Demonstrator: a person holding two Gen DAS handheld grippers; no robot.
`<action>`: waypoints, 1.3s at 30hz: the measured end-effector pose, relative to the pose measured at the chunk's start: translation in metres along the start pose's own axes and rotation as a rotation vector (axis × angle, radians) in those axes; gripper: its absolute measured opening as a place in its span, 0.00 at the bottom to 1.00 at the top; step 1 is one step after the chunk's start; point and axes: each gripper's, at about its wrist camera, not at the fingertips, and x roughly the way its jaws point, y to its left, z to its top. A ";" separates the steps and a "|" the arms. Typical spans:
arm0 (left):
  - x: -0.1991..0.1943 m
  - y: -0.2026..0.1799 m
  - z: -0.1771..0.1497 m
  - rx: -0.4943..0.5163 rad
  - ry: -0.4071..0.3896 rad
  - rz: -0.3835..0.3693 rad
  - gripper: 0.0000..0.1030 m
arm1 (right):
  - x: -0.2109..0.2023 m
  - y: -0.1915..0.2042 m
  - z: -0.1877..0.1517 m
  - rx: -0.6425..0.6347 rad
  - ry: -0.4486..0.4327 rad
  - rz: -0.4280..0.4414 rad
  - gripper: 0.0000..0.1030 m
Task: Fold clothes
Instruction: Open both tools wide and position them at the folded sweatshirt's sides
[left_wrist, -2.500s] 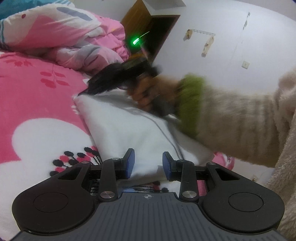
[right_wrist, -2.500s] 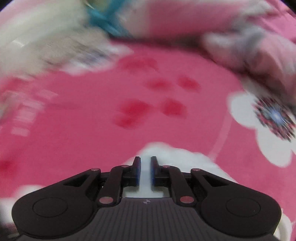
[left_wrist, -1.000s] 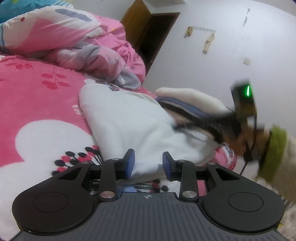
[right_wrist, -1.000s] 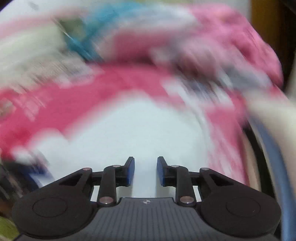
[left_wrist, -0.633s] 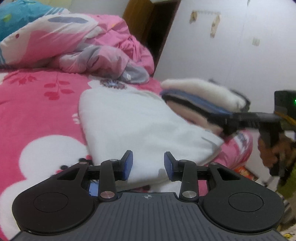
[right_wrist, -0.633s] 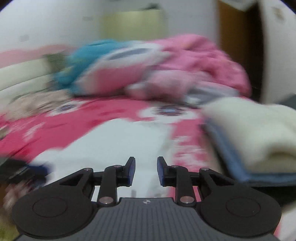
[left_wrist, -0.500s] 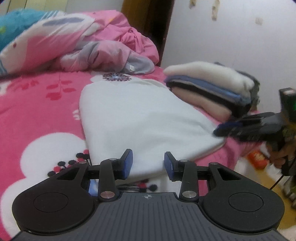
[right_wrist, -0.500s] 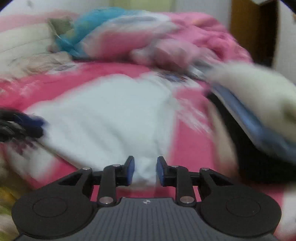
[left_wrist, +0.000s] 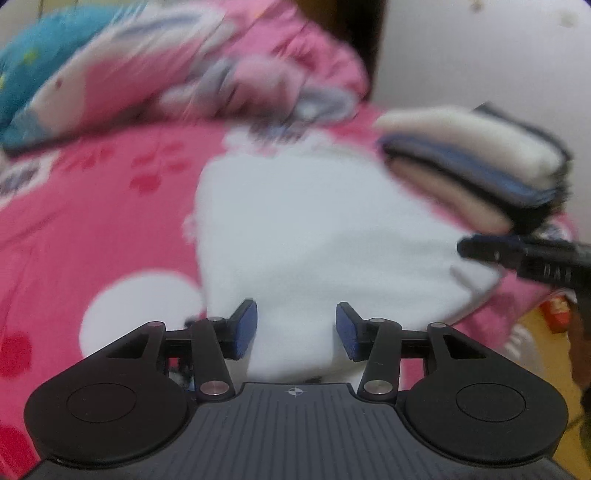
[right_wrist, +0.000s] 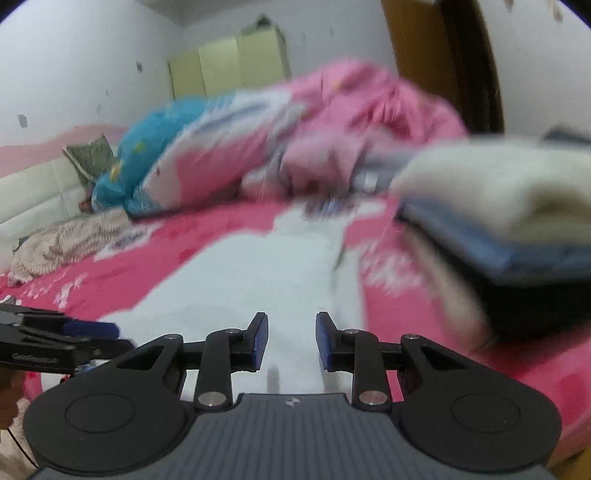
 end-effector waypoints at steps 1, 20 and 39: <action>0.003 0.000 0.000 -0.008 0.014 0.011 0.47 | 0.009 0.002 -0.005 0.005 0.048 -0.021 0.29; -0.038 0.030 0.006 -0.248 0.074 0.098 0.84 | -0.040 0.021 0.015 0.100 -0.027 -0.061 1.00; -0.066 0.032 0.000 -0.310 0.050 0.219 1.00 | -0.058 0.065 0.013 -0.044 -0.067 -0.205 1.00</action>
